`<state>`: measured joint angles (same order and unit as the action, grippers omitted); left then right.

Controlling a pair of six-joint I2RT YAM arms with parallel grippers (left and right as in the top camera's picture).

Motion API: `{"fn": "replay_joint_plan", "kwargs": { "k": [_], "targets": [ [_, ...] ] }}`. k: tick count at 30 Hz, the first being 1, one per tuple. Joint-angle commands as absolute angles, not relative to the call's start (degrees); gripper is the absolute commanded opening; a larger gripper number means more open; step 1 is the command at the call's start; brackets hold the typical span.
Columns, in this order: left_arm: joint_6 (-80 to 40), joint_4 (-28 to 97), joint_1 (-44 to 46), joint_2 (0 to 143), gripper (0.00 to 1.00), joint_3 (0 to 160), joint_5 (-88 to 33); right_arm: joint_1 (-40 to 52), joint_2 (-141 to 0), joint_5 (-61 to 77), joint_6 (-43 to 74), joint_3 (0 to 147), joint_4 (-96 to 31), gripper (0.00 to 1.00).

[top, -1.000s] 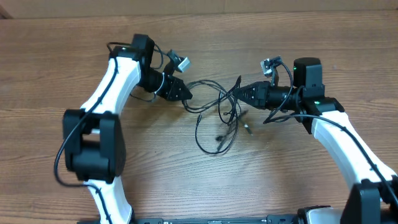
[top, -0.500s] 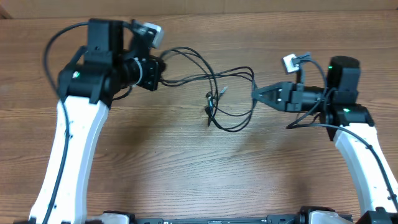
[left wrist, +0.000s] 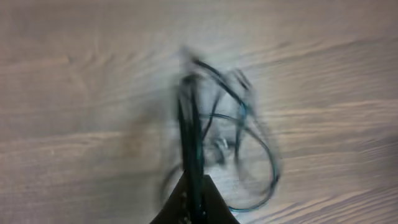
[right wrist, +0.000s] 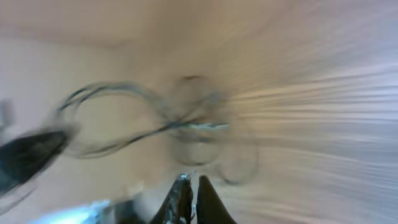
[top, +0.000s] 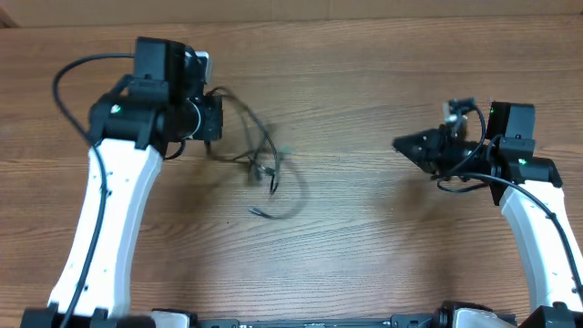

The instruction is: Untangle cables

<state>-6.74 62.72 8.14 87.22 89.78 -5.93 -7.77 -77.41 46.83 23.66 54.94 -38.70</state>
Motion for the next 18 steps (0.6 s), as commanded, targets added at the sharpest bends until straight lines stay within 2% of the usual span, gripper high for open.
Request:
{"fn": "replay_joint_plan", "kwargs": {
  "k": [1, 5, 6, 7, 9, 10, 11, 15, 18],
  "targets": [
    [-7.99, 63.46, 7.90, 91.83, 0.04, 88.29, -4.97, -7.68, -77.28, 18.15, 22.44, 55.55, -43.09, 0.04],
    [-6.70, 63.40, 8.32, 94.96, 0.04, 88.25, -10.20, -7.42, -77.54, 23.68, 21.93, 55.55, -45.74, 0.05],
    [-5.48, 63.18, 8.40, 95.57, 0.04, 88.25, -12.69, -7.33, -77.54, 26.13, 20.86, 55.55, -45.82, 0.09],
    [-3.92, 63.02, 8.43, 96.09, 0.04, 88.25, -15.59, -7.18, -77.54, 29.50, 18.96, 55.55, -45.78, 0.20],
    [-0.86, 63.09, 8.40, 96.27, 0.04, 88.25, -21.30, -6.76, -77.54, 35.68, 16.12, 55.55, -45.25, 0.48],
    [1.08, 63.09, 8.40, 96.07, 0.04, 88.31, -24.36, -6.63, -77.54, 37.34, 16.19, 55.55, -44.95, 0.68],
    [2.92, 63.09, 8.32, 95.68, 0.04, 88.58, -27.57, -6.39, -77.54, 38.83, 16.16, 55.55, -44.56, 0.76],
    [7.75, 63.02, 8.27, 92.77, 0.04, 92.27, -36.84, -5.45, -77.54, 41.74, 16.19, 55.55, -43.62, 0.87],
    [9.23, 61.36, 8.27, 89.14, 0.04, 96.44, -45.87, -4.86, -77.54, 45.47, 16.21, 55.55, -43.20, 0.91]
  ]
}}
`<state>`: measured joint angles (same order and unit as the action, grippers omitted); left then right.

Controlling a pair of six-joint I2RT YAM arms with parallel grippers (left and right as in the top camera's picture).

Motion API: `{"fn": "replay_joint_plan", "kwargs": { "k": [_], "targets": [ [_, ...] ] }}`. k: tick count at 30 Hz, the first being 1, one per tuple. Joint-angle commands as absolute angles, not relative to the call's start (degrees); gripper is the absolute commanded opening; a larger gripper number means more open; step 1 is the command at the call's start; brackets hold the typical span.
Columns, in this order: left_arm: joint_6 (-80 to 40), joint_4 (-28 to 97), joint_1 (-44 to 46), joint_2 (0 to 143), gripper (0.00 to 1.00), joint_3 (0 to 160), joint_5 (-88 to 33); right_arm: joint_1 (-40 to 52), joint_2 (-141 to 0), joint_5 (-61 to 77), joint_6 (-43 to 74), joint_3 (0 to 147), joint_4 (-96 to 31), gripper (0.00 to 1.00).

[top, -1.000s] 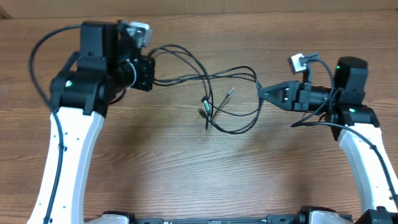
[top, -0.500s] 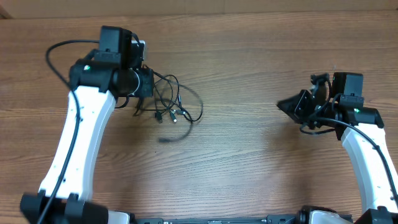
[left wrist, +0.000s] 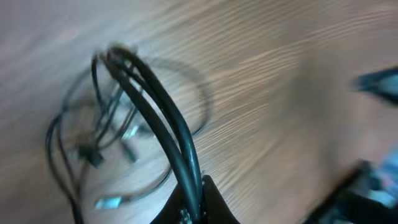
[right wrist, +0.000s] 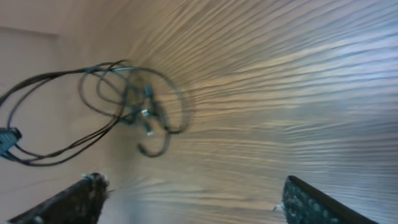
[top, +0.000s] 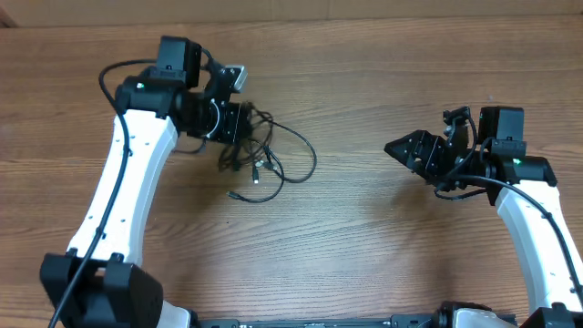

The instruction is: Untangle cables

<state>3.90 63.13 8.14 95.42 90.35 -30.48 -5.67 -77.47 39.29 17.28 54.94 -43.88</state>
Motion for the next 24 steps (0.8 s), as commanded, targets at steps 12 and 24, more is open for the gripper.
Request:
{"fn": "replay_joint_plan", "kwargs": {
  "k": [12, 24],
  "targets": [
    [-3.66, 52.84, 10.13, 80.71, 0.04, 99.22, -52.97, 5.54, -77.54, 51.77, 30.24, 55.55, -25.32, 0.93],
    [-9.28, 54.83, 10.22, 80.95, 0.04, 99.20, -53.98, 22.50, -78.02, 16.97, 38.57, 55.55, -21.93, 0.88]
  ]
}}
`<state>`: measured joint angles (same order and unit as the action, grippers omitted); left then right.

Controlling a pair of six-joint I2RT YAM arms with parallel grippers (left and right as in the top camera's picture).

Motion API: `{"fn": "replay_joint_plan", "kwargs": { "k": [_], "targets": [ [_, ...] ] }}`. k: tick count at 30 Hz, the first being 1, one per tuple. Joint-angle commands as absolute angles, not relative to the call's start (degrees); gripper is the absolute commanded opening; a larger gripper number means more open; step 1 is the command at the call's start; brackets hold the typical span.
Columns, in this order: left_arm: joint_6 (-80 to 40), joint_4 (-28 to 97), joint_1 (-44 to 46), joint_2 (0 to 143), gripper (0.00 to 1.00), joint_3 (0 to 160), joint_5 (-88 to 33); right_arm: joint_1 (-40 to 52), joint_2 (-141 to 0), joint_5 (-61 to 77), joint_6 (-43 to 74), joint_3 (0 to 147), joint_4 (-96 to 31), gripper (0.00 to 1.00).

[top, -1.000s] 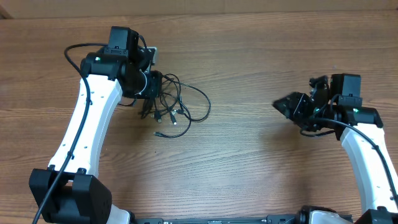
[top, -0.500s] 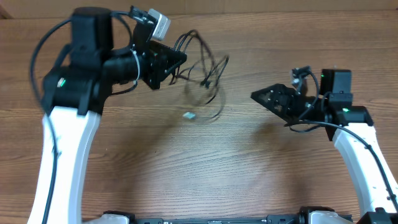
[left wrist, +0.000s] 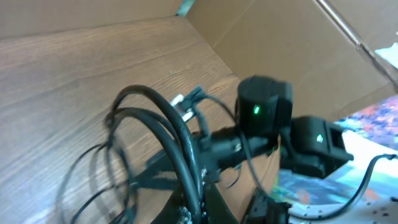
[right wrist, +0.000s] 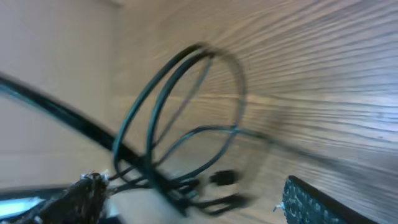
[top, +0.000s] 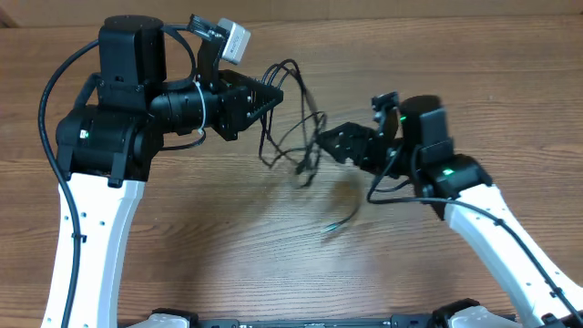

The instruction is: Untangle cables

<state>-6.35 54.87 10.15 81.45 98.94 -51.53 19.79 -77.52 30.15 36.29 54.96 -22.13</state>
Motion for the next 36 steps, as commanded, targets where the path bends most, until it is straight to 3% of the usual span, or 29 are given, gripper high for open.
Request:
{"fn": "replay_joint_plan", "kwargs": {
  "k": [1, 12, 23, 36],
  "targets": [
    [-9.34, 54.96, 10.22, 80.95, 0.04, 99.20, -54.15, 23.46, -78.32, 15.11, 39.51, 55.55, -21.93, 0.88],
    [-8.78, 58.06, 10.20, 80.95, 0.04, 99.18, -52.25, 27.90, -81.65, 12.05, 40.64, 55.57, -22.70, 0.84],
    [-9.06, 59.22, 10.20, 80.97, 0.04, 99.18, -50.68, 27.97, -79.18, 20.47, 34.63, 56.27, -20.45, 0.83],
    [-9.02, 59.81, 10.20, 80.99, 0.04, 99.15, -57.17, 28.01, -79.42, 17.52, 37.71, 56.27, -18.06, 0.81]
  ]
}}
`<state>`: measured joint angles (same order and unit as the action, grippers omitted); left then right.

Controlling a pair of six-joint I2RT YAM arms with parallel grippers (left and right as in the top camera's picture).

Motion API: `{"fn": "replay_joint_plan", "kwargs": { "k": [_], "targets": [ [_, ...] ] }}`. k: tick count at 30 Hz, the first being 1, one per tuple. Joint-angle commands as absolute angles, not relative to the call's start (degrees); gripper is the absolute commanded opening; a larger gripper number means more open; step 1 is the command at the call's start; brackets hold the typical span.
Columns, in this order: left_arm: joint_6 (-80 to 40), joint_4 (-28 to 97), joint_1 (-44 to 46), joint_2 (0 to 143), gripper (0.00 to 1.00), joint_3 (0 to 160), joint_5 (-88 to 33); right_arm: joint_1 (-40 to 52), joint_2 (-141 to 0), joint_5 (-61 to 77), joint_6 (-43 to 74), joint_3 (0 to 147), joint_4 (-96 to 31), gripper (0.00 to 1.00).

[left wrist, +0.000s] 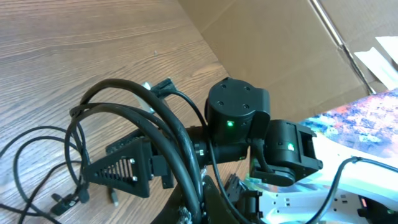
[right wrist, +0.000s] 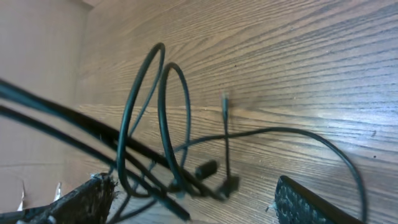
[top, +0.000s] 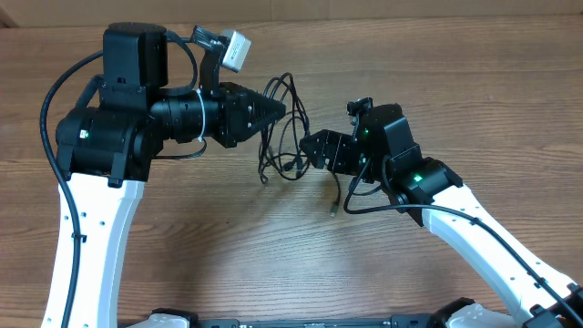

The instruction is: Untangle cables

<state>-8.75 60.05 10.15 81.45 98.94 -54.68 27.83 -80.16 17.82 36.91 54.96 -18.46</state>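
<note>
A tangle of thin black cables [top: 284, 137] hangs above the wooden table. My left gripper [top: 278, 111] is shut on a thick pair of loops at its top, seen clamped in the left wrist view [left wrist: 198, 199]. The loops [left wrist: 124, 102] arch out in front of it. My right gripper [top: 314, 150] is wide open, level with the hanging strands on their right side. In the right wrist view the loops and the connector ends [right wrist: 208, 168] lie between its spread fingers [right wrist: 193, 183], not touching them. One loose end [top: 335, 202] trails onto the table.
The wooden table [top: 474, 82] spreads all round both arms. A cardboard wall [left wrist: 267, 37] stands behind the right arm. The right arm's own black lead [top: 364, 196] loops under its wrist.
My right gripper has moved a little left, closer to the hanging strands, still open. The trailing end has drawn in toward the bundle. My left gripper holds at much the same height.
My left gripper was shut on the cables low at the table's left, and my right gripper was shut at the far right. Then the right one stood open. Later the bundle hung high at the centre with the right gripper beside it, now nearer still.
</note>
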Motion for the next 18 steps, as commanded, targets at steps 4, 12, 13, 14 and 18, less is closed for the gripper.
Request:
{"fn": "replay_joint_plan", "kwargs": {
  "k": [4, 12, 13, 14, 18],
  "targets": [
    [-9.06, 60.01, 10.20, 80.99, 0.04, 99.15, -57.19, 28.01, -79.42, 17.63, 37.74, 56.27, -18.09, 0.80],
    [-8.99, 60.03, 10.20, 80.99, 0.04, 99.15, -61.39, 28.01, -82.21, 10.02, 37.74, 56.25, -18.22, 0.79],
    [-8.99, 60.05, 10.20, 80.99, 0.04, 99.15, -61.39, 28.01, -82.89, 9.76, 37.74, 56.25, -17.91, 0.79],
    [-8.99, 60.05, 10.20, 80.99, 0.04, 99.15, -61.41, 28.01, -83.55, 9.63, 37.71, 56.25, -17.41, 0.80],
    [-9.02, 60.03, 10.20, 80.99, 0.04, 99.15, -61.58, 28.10, -86.56, 9.69, 37.74, 56.25, -13.82, 0.80]
  ]
}}
